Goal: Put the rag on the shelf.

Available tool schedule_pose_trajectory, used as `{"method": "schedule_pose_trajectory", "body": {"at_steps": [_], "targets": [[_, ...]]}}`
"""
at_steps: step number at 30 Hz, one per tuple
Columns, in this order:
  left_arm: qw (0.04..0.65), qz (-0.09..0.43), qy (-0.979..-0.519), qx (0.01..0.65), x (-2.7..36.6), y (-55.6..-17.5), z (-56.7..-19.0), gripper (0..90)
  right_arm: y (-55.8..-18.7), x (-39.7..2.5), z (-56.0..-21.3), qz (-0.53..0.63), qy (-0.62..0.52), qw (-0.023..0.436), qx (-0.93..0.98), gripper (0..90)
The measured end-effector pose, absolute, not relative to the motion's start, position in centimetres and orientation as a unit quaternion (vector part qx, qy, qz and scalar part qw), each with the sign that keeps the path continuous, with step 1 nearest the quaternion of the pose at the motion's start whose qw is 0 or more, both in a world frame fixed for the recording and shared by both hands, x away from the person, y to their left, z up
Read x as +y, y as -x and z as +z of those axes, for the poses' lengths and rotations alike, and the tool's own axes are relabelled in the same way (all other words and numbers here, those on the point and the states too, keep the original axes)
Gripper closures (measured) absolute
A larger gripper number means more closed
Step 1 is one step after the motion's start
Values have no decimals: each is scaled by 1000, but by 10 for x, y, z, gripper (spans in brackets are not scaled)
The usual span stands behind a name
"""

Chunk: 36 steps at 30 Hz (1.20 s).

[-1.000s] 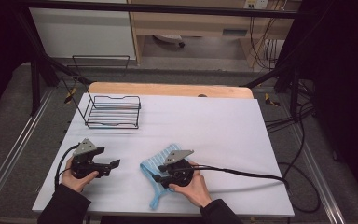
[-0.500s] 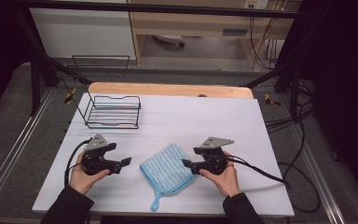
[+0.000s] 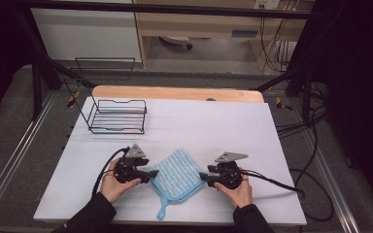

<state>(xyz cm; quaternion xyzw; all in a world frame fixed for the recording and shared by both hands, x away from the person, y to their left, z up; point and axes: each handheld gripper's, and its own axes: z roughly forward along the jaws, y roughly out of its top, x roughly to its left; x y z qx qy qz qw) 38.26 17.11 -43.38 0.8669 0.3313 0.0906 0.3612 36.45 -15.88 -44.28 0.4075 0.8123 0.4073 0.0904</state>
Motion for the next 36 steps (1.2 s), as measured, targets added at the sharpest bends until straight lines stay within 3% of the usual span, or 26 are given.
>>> {"method": "schedule_pose_trajectory", "body": {"at_steps": [6,12,20,36], "targets": [[353,65,-870,337,173,-377,-441,559,-365,-156,-449,390,-412,74,820,587],[342,62,-874,341,171,-376,-442,610,-365,-153,-452,393,-419,60,816,639],[346,54,-866,357,172,-375,-438,808,-373,-153,-450,401,-422,40,812,796],[346,65,-846,401,179,-354,-435,823,-412,-131,-436,405,-384,72,827,813]]}}
